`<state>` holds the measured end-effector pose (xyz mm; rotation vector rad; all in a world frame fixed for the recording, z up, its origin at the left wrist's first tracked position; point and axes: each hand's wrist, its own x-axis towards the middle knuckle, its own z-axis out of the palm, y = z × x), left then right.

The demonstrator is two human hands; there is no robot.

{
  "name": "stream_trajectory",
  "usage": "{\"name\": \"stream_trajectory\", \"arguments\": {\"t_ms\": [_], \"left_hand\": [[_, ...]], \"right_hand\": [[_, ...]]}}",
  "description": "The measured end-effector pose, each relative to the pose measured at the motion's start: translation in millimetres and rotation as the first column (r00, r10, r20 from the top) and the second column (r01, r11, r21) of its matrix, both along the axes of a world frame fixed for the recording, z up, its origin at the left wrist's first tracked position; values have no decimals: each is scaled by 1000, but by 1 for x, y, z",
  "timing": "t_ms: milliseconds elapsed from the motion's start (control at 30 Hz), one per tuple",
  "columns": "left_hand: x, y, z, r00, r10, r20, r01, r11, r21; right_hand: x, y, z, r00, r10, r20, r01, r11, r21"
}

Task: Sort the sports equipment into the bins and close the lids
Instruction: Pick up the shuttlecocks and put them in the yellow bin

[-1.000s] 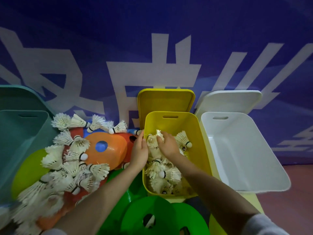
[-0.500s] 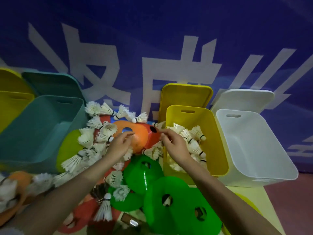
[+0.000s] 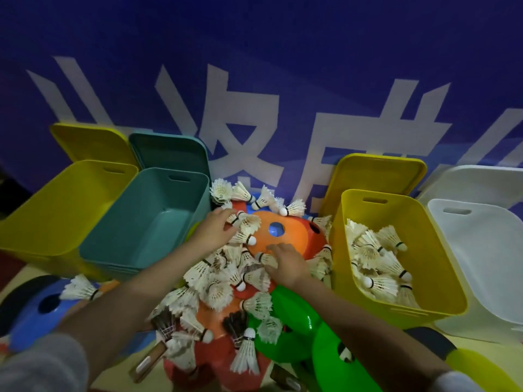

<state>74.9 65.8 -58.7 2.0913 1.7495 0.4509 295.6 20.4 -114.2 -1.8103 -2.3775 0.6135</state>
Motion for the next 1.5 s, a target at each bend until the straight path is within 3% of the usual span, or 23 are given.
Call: {"name": "stream_trajectory", "arguments": {"t_ms": [100,200,367,533,667,733,833,900,1000,1133,1233,1367,1500], "left_hand": [[7,25,8,974,-175,-147,171,984,-41],[9,44,1,909,-335,-248,310,941,-135],[13,66,-17,788,-498,-362,461,867,-189],[11,78,-29,775,-547,-316,530,835,-148],[8,87,-33,787,-561,-256,563,823,-74],[7,90,-30,835,-515,-195,524,852,-9],[13,88,-19,933,-347,95,339,936,93],[20,82,-8,924,-227,307,195,972,132],[34,69,8,882,-137,451,93,989,119],[64,52,23,850,-123,512,83,992,100],[97,40,31,822,-130,554,108,992,72],[148,23,32,777,-160,609,171,984,42],[203,3,31,760,-195,619,221,975,36]], "right_hand": [[-2,1,-14,985,3,174,8,998,-63],[0,0,-25,976,-45,213,65,994,-89],[0,-2,-34,986,-135,100,149,979,-140],[5,-5,-37,977,-200,-77,182,964,-194],[8,-4,-35,963,-234,-134,204,957,-208],[9,-4,-28,953,-243,-179,213,962,-170],[12,-2,-6,919,-263,-294,246,965,-96],[17,-1,11,893,-249,-375,260,965,-23],[28,-3,33,828,-251,-502,315,948,46],[62,-14,54,767,-266,-584,402,909,113],[103,-30,62,786,-281,-550,433,885,168],[169,-55,59,747,-387,-541,549,817,174],[235,-72,51,749,-513,-419,624,759,186]]}}
